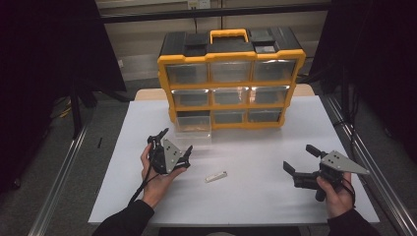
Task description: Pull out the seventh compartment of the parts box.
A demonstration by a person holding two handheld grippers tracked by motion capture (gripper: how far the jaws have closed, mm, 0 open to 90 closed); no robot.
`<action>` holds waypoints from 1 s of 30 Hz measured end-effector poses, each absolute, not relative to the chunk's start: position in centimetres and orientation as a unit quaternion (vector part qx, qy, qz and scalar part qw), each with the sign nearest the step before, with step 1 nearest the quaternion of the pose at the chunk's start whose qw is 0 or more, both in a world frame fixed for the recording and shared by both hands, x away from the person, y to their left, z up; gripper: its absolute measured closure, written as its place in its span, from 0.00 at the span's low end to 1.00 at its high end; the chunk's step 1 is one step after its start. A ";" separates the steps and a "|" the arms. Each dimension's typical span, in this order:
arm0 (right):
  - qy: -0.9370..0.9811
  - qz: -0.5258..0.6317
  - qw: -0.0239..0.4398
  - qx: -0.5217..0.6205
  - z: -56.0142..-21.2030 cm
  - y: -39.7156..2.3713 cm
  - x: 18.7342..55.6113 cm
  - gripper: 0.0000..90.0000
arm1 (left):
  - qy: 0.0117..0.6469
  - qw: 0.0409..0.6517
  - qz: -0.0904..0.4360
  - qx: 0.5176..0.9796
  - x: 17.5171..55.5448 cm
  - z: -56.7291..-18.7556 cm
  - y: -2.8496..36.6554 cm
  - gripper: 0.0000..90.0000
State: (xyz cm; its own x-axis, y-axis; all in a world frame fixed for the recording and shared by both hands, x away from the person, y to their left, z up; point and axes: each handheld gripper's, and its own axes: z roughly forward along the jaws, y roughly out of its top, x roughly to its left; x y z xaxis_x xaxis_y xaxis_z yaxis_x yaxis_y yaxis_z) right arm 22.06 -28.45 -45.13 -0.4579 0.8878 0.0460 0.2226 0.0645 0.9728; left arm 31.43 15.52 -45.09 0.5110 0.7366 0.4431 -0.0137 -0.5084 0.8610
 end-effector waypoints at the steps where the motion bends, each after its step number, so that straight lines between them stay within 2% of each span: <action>1: 0.661 0.540 0.308 0.420 -45.1 -28.4 22.1 0.00 | 0.254 0.441 0.417 0.753 31.4 -45.0 15.6 0.08; 10: 0.661 0.539 0.308 0.421 -45.2 -28.4 22.1 0.00 | 0.352 0.523 0.287 0.722 31.5 -44.5 17.0 0.07; 15: 0.664 0.537 0.306 0.421 -45.2 -28.5 22.1 0.00 | 0.381 0.545 0.240 0.707 31.5 -44.4 17.7 0.07; 20: 0.666 0.535 0.304 0.422 -45.2 -28.4 22.1 0.00 | 0.366 0.553 0.219 0.716 30.9 -44.3 18.6 0.05; 30: 0.666 0.528 0.305 0.429 -45.3 -28.4 22.3 0.01 | 0.376 0.550 0.214 0.714 29.6 -44.7 19.8 0.05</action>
State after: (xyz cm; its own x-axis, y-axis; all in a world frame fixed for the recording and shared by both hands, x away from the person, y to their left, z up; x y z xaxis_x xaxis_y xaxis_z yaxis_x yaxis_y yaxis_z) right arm 22.29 -28.44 -45.27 -0.4458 0.8940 0.0460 0.2495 0.0747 0.9655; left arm 29.62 19.77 -44.66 0.6254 0.7728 -0.1079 0.3010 -0.1114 0.9471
